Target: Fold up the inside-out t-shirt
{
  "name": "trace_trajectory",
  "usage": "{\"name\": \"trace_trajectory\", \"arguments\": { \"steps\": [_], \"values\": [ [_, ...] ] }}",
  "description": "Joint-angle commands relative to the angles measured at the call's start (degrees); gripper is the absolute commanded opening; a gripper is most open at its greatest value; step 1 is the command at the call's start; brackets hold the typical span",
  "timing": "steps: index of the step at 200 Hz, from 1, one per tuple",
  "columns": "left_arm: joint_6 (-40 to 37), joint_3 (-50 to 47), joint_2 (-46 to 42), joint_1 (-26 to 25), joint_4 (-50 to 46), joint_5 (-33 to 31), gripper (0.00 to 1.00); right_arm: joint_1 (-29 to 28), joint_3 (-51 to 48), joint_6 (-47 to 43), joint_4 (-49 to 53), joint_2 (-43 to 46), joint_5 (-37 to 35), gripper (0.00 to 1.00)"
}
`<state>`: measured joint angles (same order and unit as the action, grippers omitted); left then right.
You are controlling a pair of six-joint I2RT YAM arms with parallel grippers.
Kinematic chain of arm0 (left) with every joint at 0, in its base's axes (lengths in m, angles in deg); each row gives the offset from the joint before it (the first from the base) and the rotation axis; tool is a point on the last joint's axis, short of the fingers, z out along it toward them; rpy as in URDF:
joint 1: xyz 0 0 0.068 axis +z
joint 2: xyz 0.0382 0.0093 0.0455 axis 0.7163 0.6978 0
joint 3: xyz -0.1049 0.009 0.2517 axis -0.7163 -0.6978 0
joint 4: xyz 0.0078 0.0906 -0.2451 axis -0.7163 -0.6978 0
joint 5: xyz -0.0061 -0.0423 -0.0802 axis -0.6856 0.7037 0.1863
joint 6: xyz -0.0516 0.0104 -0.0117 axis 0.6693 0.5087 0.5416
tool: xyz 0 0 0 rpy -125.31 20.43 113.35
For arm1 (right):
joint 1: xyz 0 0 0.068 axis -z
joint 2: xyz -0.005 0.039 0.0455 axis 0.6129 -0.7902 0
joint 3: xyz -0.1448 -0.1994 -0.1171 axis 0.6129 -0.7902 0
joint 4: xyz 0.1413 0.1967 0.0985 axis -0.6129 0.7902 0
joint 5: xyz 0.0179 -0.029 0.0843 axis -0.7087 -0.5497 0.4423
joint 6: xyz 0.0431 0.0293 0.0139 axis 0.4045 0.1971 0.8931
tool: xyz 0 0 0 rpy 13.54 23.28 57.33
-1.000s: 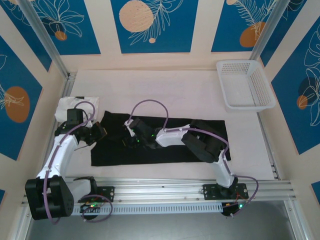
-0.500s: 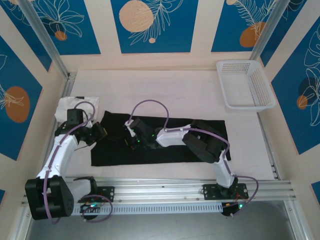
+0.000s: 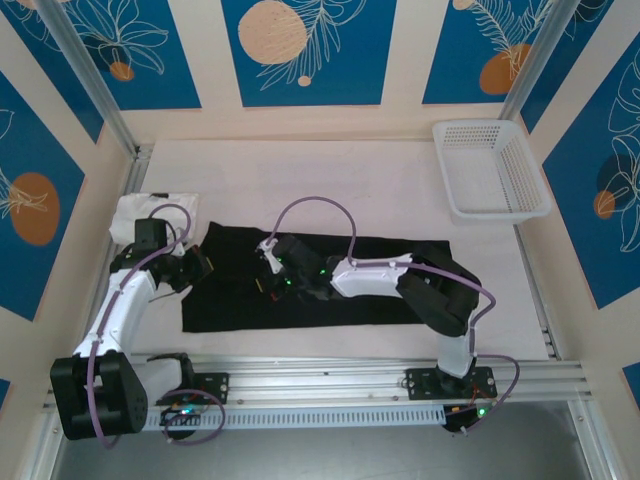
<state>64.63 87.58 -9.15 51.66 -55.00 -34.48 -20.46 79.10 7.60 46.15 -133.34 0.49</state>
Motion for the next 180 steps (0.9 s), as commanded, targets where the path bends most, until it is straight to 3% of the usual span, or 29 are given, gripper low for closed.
{"name": "trace_trajectory", "arguments": {
  "steps": [1,48,67,81,110,147,180],
  "values": [
    [-1.62,-0.53,-0.09,0.77,-0.62,-1.05,0.0,0.26,-2.05,2.79,2.48,3.93,2.74,0.0],
    [-2.59,-1.36,0.21,0.81,-2.81,-2.78,0.0,0.59,-1.98,5.01,9.84,5.95,3.71,0.0],
    [-2.84,-1.0,0.52,0.77,-3.7,-4.02,0.12,1.02,-0.17,6.61,15.62,4.72,3.24,0.01],
    [-3.24,-0.47,0.4,0.77,-4.34,-6.01,0.32,1.39,1.17,7.42,20.92,4.17,3.16,0.13],
    [-3.25,0.75,-1.27,0.77,-4.43,-11.13,0.52,1.46,2.16,5.31,25.32,5.23,4.45,0.3],
    [3.65,-0.15,-3.81,0.17,4.79,-12.71,0.68,1.92,5.88,1.35,21.19,3.56,5.47,0.34],
    [7.34,-0.8,2.41,-1.61,15.35,-17.52,0.73,2.58,10.86,2.74,19.18,-4.41,2.14,0.33]
  ]
}}
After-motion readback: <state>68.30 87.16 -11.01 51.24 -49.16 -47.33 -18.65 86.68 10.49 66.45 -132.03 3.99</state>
